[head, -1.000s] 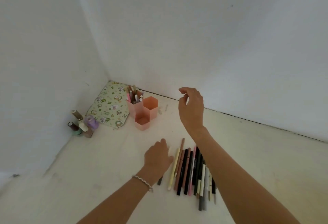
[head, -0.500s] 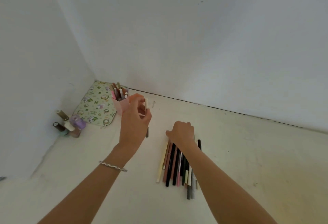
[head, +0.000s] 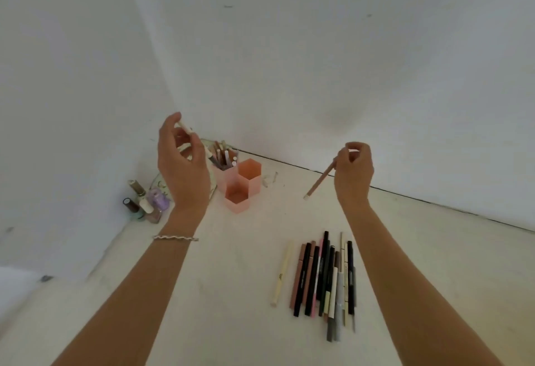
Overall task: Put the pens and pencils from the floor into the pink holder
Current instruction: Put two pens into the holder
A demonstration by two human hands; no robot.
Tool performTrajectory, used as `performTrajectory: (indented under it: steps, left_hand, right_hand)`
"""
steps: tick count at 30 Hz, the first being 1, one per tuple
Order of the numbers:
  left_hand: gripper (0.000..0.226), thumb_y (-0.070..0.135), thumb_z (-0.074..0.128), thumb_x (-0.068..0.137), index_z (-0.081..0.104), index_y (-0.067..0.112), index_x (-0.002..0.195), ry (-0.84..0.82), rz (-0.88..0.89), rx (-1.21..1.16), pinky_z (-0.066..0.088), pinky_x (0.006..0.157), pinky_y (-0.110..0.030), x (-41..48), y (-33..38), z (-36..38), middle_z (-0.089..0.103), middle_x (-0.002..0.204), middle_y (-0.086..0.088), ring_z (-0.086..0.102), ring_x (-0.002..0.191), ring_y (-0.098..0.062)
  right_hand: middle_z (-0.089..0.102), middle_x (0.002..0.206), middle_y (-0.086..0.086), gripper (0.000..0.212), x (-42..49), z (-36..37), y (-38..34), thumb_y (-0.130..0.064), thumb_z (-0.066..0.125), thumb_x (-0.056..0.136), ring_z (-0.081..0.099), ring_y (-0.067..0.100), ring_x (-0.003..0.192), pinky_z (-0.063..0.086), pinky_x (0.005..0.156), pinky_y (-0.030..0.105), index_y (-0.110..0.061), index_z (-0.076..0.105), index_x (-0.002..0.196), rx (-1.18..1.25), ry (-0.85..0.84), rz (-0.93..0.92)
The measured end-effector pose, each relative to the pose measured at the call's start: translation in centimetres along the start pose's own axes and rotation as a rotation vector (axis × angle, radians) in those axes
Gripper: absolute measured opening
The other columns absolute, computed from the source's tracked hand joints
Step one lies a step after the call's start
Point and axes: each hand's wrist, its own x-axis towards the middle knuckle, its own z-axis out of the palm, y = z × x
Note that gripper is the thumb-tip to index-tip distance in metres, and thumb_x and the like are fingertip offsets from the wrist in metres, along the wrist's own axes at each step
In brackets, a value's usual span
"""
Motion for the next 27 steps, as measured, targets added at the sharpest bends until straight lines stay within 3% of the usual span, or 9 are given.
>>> performTrajectory:
  steps: [6,9,11,14,17,23,27]
  left_hand:
    - [0.031,0.014,0.051,0.097,0.055,0.02,0.127,-0.197,0.102,0.181,0.055,0.085,-0.036,0.2,-3.2,2.3,0.062,0.113,-0.003,0.061,0.097,-0.017]
    - [0.025,0.02,0.06,0.091,0.071,0.017,0.113,-0.226,0.26,0.53,0.049,0.091,-0.047,-0.6,-5.2,2.4,0.063,0.121,-0.01,0.057,0.111,-0.03]
    - [0.029,0.023,0.062,0.089,0.07,0.018,0.117,-0.202,0.314,0.65,0.041,0.099,-0.046,-1.1,-6.2,1.8,0.057,0.132,-0.013,0.051,0.123,-0.034]
    - [0.041,0.016,0.055,0.091,0.056,0.014,0.132,-0.151,0.291,0.545,0.034,0.103,-0.043,-0.8,-6.7,0.1,0.05,0.138,-0.015,0.045,0.127,-0.032]
    - [0.042,0.011,0.05,0.089,0.055,0.01,0.131,-0.112,0.239,0.446,0.033,0.105,-0.039,0.0,-6.4,-1.3,0.05,0.136,-0.014,0.044,0.125,-0.028]
    - [0.038,0.005,0.047,0.087,0.057,0.005,0.124,-0.142,0.184,0.303,0.046,0.099,-0.046,0.4,-6.2,-2.5,0.052,0.127,-0.011,0.051,0.118,-0.027]
    - [0.039,-0.004,0.051,0.082,0.059,0.007,0.119,-0.176,0.132,0.307,0.048,0.096,-0.04,-1.3,-5.4,-2.5,0.053,0.122,-0.007,0.054,0.113,-0.025]
  right_hand:
    - [0.067,0.078,0.007,0.01,-1.2,2.3,-2.7,-0.022,0.049,0.095,0.065,0.015,0.072,0.052,0.068,0.025,-0.028,0.049,0.103,0.167,0.01,-0.184]
    - [0.068,0.079,0.004,0.011,-1.9,3.6,-2.6,-0.02,0.05,0.096,0.065,0.016,0.075,0.052,0.071,0.027,-0.027,0.05,0.105,0.158,-0.05,-0.219]
    - [0.069,0.081,0.002,0.012,-2.3,4.5,-2.8,-0.019,0.05,0.097,0.066,0.015,0.077,0.053,0.074,0.03,-0.025,0.05,0.106,0.163,-0.076,-0.236]
    - [0.069,0.084,-0.002,0.016,-2.9,6.7,-4.1,-0.018,0.05,0.097,0.067,0.012,0.08,0.056,0.078,0.034,-0.031,0.05,0.105,0.227,-0.061,-0.294]
    - [0.068,0.089,-0.003,0.017,-3.8,9.4,-5.5,-0.019,0.05,0.098,0.068,0.011,0.085,0.056,0.081,0.034,-0.035,0.048,0.105,0.249,-0.09,-0.37]
    - [0.063,0.092,-0.001,0.013,-5.7,12.9,-3.5,-0.017,0.046,0.101,0.06,0.019,0.085,0.046,0.073,0.027,-0.015,0.053,0.113,-0.154,-0.376,-0.582]
    - [0.063,0.117,0.012,0.019,-6.4,13.5,-1.6,-0.011,0.055,0.096,0.056,0.03,0.106,0.044,0.093,0.039,-0.006,0.069,0.108,-0.488,-0.51,-0.78]
